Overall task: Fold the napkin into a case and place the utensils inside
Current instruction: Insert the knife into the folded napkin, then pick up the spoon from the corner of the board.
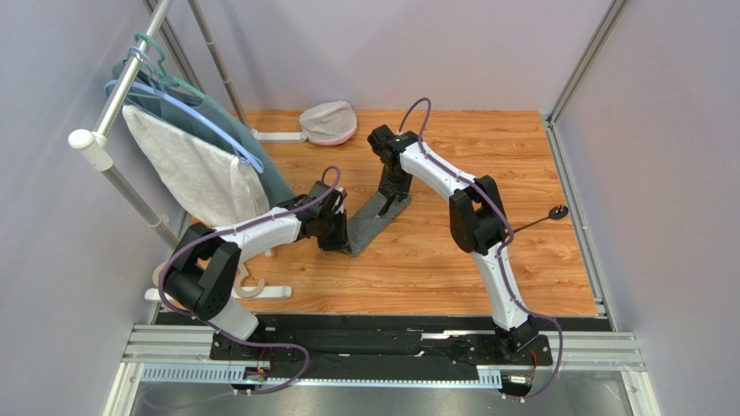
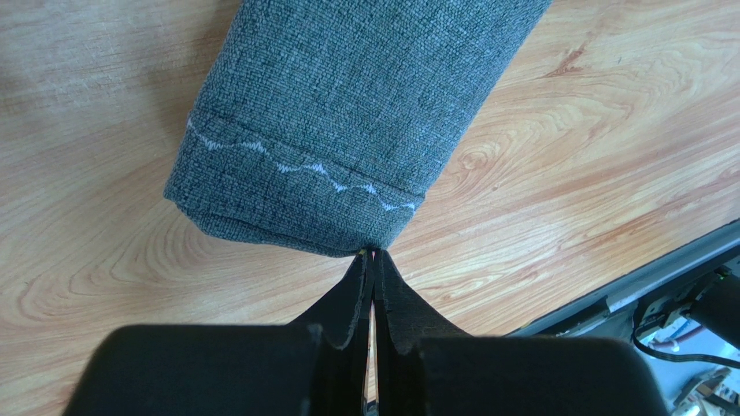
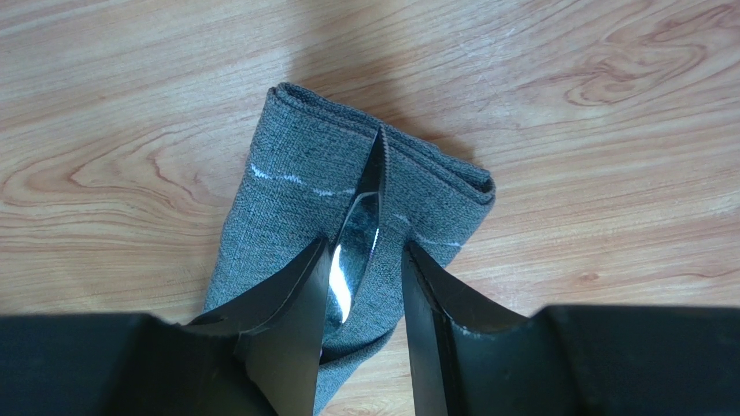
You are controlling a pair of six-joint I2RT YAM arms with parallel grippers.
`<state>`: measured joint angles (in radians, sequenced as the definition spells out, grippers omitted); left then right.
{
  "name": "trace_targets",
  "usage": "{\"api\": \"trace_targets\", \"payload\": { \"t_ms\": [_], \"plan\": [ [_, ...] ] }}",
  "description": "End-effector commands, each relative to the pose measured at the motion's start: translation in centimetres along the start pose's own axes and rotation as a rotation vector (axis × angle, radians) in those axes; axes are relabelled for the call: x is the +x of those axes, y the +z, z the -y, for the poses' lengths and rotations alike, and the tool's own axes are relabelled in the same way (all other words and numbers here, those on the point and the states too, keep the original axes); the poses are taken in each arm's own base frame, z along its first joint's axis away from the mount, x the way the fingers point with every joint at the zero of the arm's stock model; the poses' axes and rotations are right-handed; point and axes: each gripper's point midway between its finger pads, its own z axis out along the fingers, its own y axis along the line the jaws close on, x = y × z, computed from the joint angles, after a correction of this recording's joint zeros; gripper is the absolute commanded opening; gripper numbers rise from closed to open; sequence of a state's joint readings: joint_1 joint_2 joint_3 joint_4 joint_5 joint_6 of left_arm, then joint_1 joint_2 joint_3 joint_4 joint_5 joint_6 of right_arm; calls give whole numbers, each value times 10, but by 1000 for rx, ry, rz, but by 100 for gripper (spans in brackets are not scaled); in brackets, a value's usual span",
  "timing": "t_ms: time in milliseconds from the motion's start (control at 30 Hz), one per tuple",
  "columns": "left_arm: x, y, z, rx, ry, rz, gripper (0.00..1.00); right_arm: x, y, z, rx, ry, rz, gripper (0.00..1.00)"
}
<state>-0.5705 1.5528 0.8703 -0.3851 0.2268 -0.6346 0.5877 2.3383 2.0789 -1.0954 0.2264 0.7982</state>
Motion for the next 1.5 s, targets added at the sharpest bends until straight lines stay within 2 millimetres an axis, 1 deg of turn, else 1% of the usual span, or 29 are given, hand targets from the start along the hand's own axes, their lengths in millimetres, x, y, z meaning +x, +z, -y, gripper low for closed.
{"api": "trace_targets", "payload": {
  "t_ms": [0,200,267,300,333,400,500,533,567,633,700,833,867,900,967,1000,1067,1100,1133,1167,1200,1233,1267,1300,1333,1367,1400,1433,1467],
  "plan": [
    [-2,2,3,18,-6,13,5,-8,-7,-15,-28,24,35,41],
    [-1,4,2,22,-9,10,5,-4,0,-16,-14,40,27,40],
    [-1,4,2,20,-9,13,5,-2,2,-14,-4,42,18,38],
    [-1,4,2,18,-9,13,5,-3,1,-15,-2,42,24,36],
    [-1,5,2,19,-9,12,5,-2,0,-14,4,42,21,27],
    [0,5,1,19,-13,11,5,-3,-4,-14,1,45,25,18],
    [0,7,1,18,-15,9,5,-4,-13,-13,9,42,45,16],
    [0,7,1,20,-14,10,5,-3,-13,-12,12,42,45,15],
    [1,8,0,16,-15,7,5,-2,-17,-13,8,43,47,10],
    [0,8,0,18,-16,9,5,2,-18,-10,16,47,44,4],
    [1,9,0,16,-16,9,5,4,-19,-11,10,42,45,4],
    [2,11,-2,10,-17,4,5,22,-16,-3,39,40,-7,4],
    [2,11,-2,11,-16,5,5,34,-10,3,60,33,-27,4],
    [2,11,-2,13,-16,5,4,33,-15,0,38,36,-18,4],
    [2,11,-2,13,-16,5,4,37,-20,1,36,27,-17,4],
    [1,11,-2,12,-14,6,4,34,-26,0,25,25,-4,4],
    [0,10,-1,10,-11,9,4,25,-45,0,1,25,33,4],
    [-2,8,0,13,-8,16,4,17,-51,4,6,11,60,6],
    [-4,5,2,19,-4,21,5,7,-65,8,-10,13,88,7],
    [-4,3,3,21,0,18,5,-5,-70,19,0,21,109,9],
    [-6,-3,8,37,6,31,6,-11,-69,35,37,-1,127,12],
    [-10,-7,13,50,10,40,7,-23,-85,46,23,1,160,14],
    [-9,-12,17,68,10,35,8,-36,-82,70,45,27,164,18],
    [-13,-21,24,94,16,58,11,-35,-75,94,80,30,154,35],
    [-17,-27,30,113,22,69,12,-37,-71,114,87,43,148,43],
    [-17,-34,36,135,26,68,13,-58,-84,148,70,120,189,51],
    [-21,-44,43,164,38,91,15,-71,-82,165,52,141,222,65],
    [-23,-51,53,202,48,94,16,-67,-64,213,113,201,193,70],
    [-24,-57,59,227,56,97,17,-75,-72,232,102,229,225,75]
  ]
}}
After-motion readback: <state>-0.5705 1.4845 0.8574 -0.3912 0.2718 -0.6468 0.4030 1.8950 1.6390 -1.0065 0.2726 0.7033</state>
